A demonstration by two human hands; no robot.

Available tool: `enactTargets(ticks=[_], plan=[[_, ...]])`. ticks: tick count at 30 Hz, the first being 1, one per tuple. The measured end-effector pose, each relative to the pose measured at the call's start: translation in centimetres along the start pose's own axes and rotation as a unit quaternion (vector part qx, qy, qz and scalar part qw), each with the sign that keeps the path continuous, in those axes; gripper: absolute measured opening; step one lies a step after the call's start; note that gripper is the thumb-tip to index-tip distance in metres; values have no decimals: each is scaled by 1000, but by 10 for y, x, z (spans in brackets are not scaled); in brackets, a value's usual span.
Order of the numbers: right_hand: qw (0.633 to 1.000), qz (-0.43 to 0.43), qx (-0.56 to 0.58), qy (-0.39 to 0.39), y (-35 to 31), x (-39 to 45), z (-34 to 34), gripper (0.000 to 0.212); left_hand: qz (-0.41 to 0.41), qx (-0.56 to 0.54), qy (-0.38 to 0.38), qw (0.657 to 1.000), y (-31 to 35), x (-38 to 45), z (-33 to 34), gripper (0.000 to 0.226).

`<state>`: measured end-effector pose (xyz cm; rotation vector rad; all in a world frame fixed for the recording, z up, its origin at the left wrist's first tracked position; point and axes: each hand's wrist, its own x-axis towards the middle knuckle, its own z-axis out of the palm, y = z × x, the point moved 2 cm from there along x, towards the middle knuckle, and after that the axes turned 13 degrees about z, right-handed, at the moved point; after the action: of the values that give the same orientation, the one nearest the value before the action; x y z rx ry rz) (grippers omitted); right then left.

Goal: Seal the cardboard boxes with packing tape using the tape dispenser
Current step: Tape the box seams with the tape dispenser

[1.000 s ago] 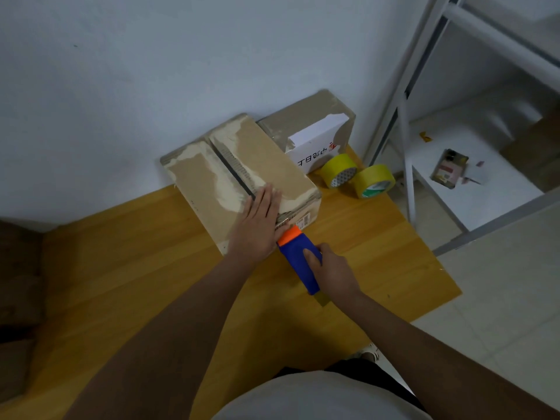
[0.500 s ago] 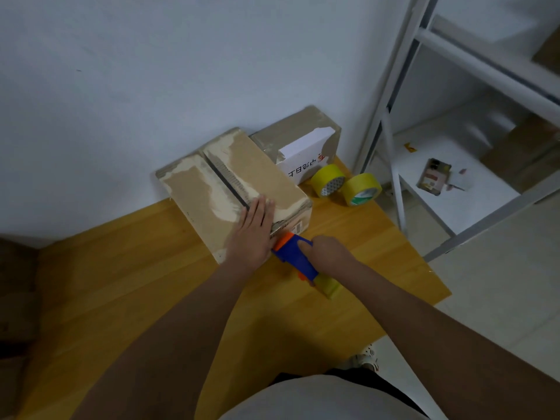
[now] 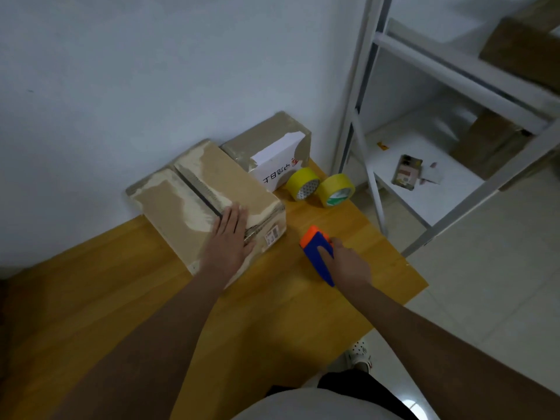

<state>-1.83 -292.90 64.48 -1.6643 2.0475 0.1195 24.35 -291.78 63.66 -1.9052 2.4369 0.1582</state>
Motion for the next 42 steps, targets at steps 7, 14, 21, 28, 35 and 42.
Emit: enactTargets(ticks=[7, 14, 21, 28, 35, 42], plan=[[996, -8, -81, -46, 9, 41, 9, 51, 34, -16, -18, 999, -1, -16, -3, 81], [971, -126, 204, -7, -38, 0, 21, 24, 47, -155, 38, 986, -13, -28, -14, 71], [876, -111, 372, -285, -118, -27, 51, 48, -63, -48, 5, 997, -23, -61, -12, 81], [912, -14, 288, -293, -136, 3, 93, 20, -14, -7, -25, 1000, -24, -65, -5, 92], [943, 45, 329, -19, -92, 42, 44, 21, -145, -161, 114, 970, -34, -80, -15, 90], [929, -216, 269, -135, -151, 44, 0, 56, -380, -471, 234, 761, -26, -84, -19, 101]])
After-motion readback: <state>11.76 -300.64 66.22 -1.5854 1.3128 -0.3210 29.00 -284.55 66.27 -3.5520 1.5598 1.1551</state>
